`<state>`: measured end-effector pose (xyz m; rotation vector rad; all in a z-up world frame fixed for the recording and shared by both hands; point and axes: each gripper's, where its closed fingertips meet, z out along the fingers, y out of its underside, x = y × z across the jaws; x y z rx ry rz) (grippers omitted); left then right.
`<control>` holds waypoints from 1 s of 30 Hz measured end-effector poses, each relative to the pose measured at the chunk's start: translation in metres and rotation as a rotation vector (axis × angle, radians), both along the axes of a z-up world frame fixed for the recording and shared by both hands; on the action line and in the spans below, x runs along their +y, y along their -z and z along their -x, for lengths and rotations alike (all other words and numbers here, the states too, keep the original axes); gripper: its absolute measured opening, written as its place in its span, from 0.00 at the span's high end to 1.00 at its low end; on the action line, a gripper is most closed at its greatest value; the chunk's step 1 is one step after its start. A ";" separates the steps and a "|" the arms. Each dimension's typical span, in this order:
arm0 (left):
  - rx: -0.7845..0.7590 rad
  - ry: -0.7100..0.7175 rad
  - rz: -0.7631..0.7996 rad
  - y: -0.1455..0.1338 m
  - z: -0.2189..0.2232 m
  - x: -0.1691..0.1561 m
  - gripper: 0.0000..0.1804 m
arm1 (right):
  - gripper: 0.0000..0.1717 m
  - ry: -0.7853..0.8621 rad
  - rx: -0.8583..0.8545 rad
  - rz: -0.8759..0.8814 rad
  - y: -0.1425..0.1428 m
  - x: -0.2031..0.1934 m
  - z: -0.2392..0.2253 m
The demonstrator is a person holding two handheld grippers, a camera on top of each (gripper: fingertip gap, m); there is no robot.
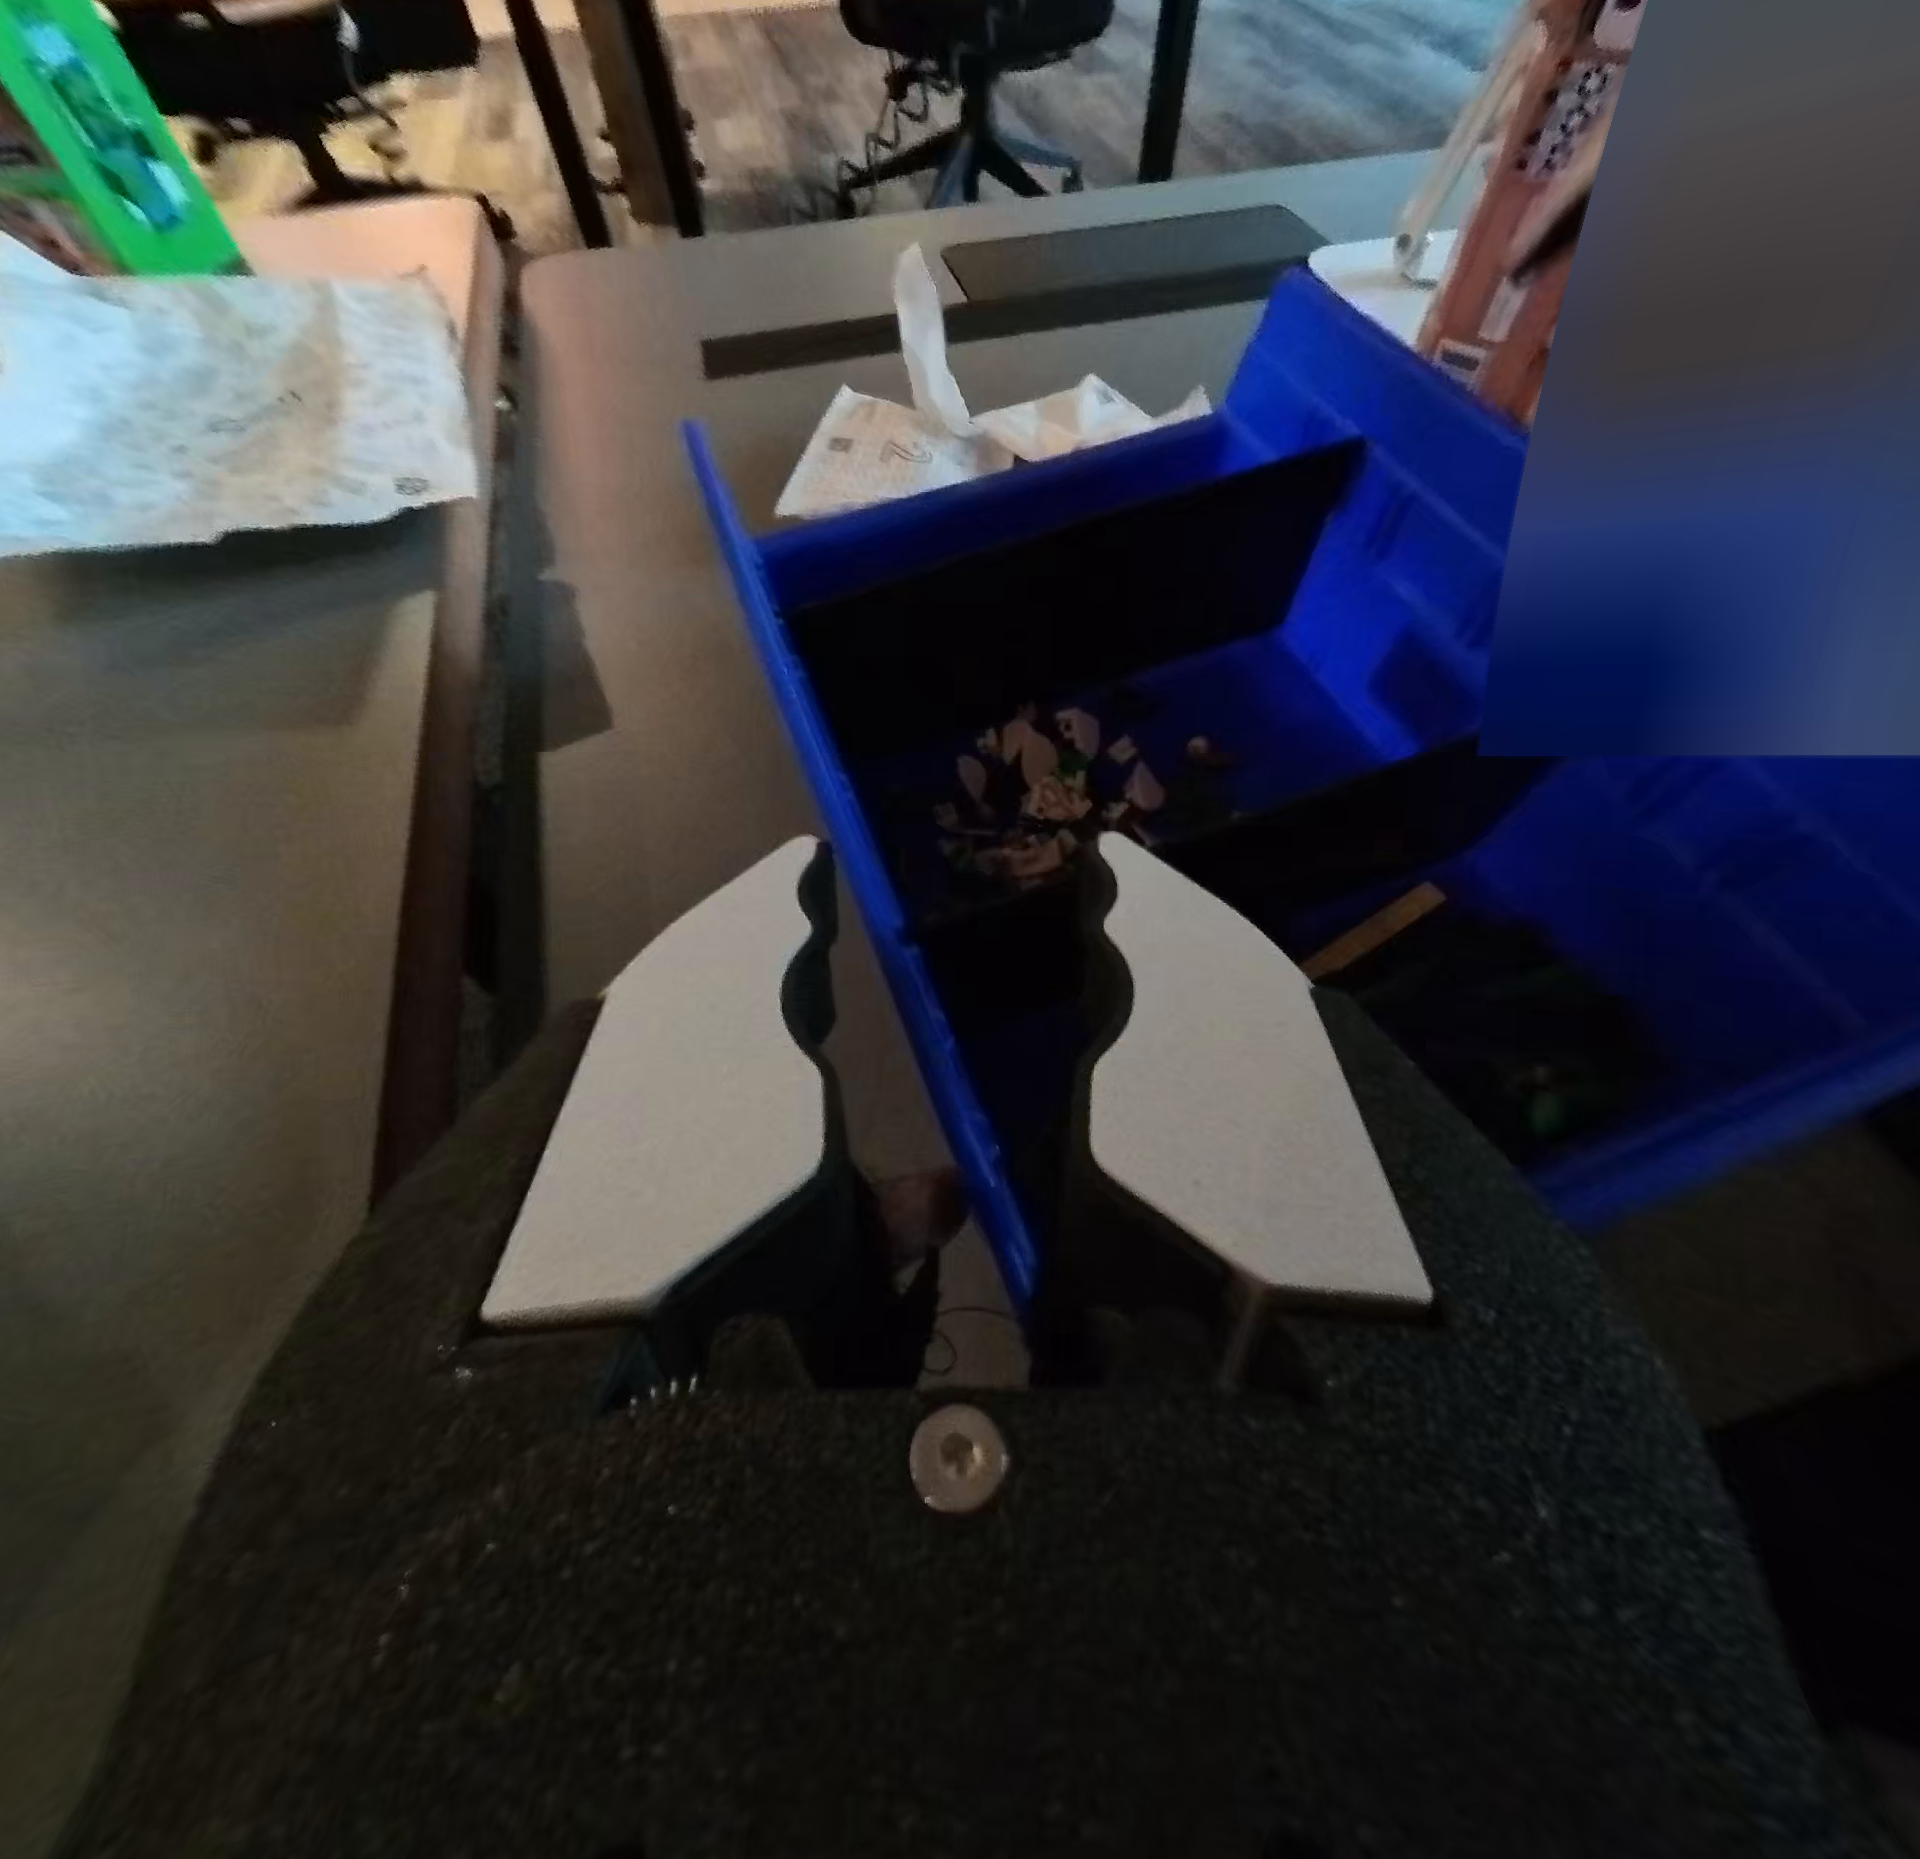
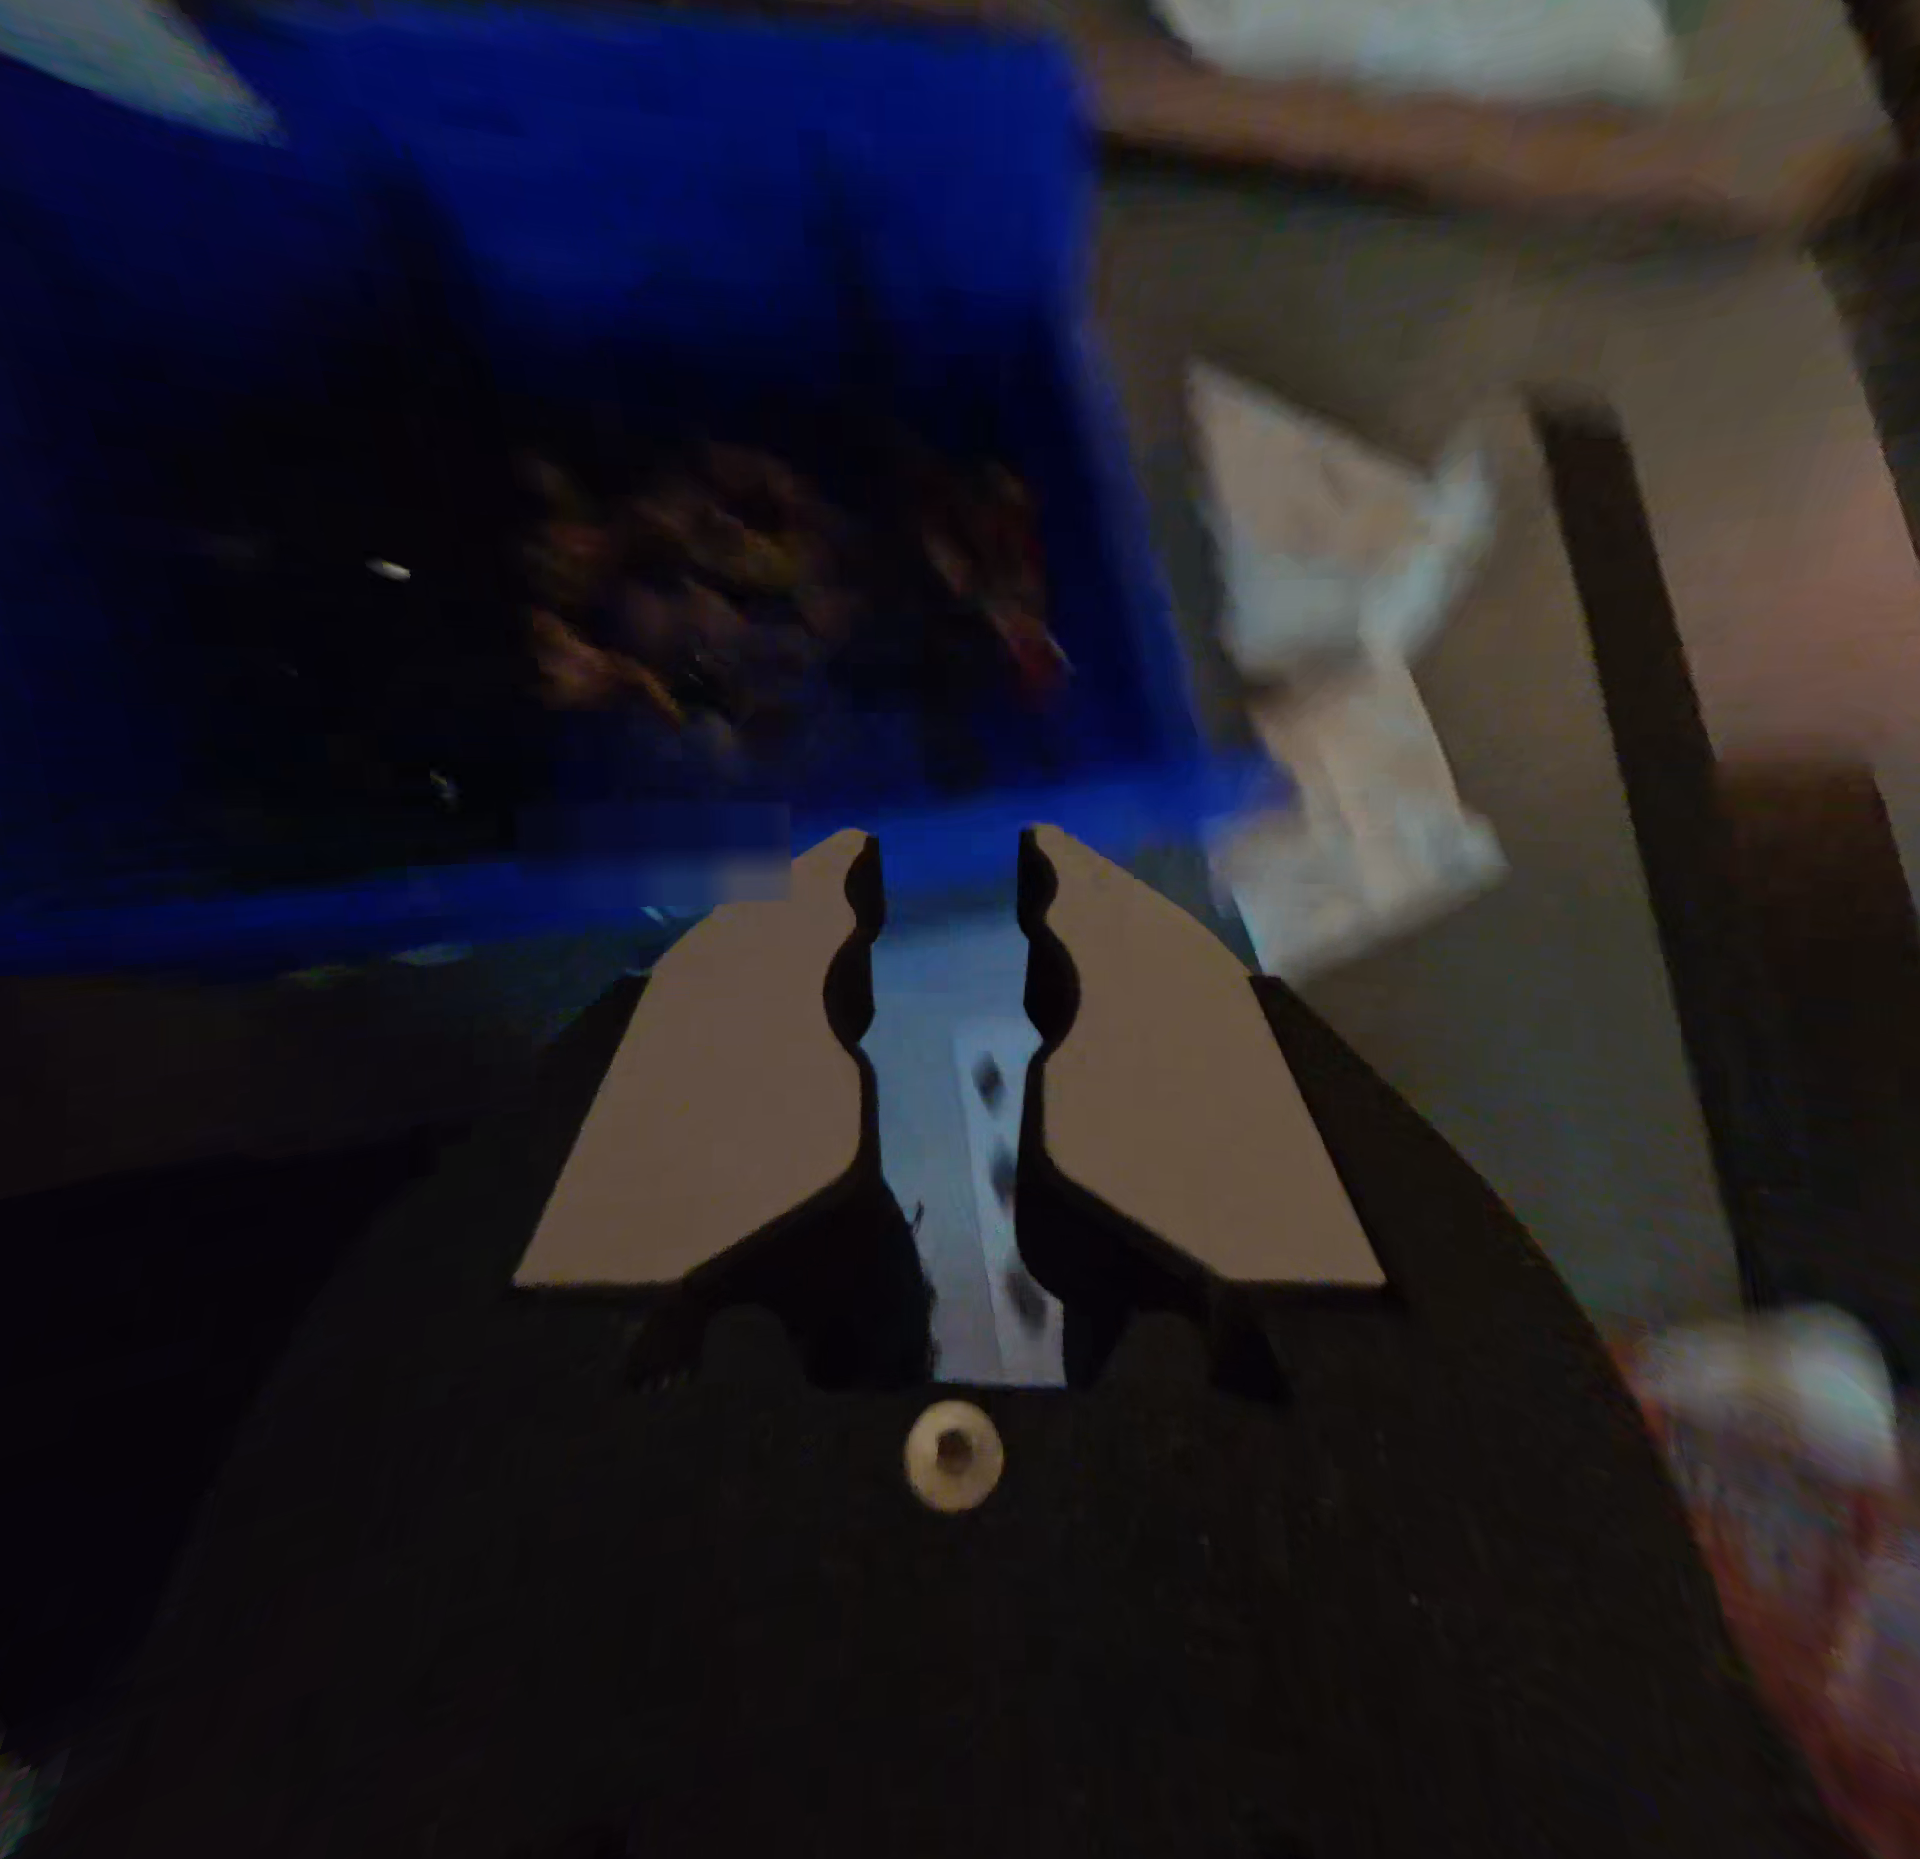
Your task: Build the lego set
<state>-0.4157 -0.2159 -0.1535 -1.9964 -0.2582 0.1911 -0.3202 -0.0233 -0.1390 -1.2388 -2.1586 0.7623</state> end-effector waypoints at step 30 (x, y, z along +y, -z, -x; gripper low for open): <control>-0.041 0.080 -0.084 0.000 -0.004 -0.004 0.79 | 0.91 -0.528 -0.599 -0.286 0.122 -0.116 0.066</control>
